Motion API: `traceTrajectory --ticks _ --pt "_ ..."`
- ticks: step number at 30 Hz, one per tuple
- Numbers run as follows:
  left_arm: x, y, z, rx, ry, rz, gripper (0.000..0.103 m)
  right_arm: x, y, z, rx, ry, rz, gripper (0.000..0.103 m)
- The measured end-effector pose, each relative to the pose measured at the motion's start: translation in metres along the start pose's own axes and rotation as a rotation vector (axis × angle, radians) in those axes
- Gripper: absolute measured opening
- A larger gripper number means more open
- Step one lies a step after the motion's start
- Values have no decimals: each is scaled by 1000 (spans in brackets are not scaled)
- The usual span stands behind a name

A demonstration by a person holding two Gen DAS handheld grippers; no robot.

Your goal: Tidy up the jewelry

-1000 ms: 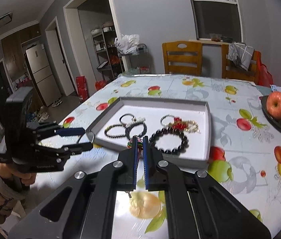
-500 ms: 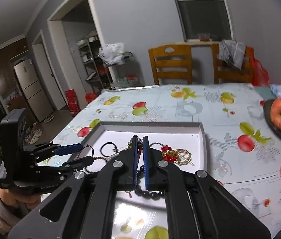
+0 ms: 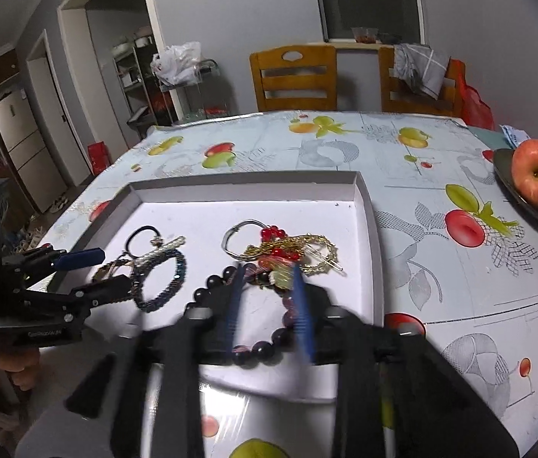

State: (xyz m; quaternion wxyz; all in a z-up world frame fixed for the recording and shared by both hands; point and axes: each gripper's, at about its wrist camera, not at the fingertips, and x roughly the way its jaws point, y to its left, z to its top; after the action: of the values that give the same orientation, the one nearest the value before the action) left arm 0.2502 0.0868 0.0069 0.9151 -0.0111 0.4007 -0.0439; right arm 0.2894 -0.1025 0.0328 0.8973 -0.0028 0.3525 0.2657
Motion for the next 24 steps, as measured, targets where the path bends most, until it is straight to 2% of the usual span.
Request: traceTrajectory --ticks 3,4,6,12,24 --pt "-8 -4 -3 2 -21 7 81 -12 7 -5 -26 -32 0 43" --pt "-12 -5 -4 2 -34 11 85 -16 9 -7 -36 -44 4 46" --pt "-22 -8 -6 -2 -68 17 91 -25 13 -12 -48 -74 19 58" --pt "-47 -20 -18 3 -126 44 95 -50 19 -28 -79 -142 10 72" --pt "-88 -39 -55 -35 -240 58 97 -101 22 -64 -49 -249 -18 82"
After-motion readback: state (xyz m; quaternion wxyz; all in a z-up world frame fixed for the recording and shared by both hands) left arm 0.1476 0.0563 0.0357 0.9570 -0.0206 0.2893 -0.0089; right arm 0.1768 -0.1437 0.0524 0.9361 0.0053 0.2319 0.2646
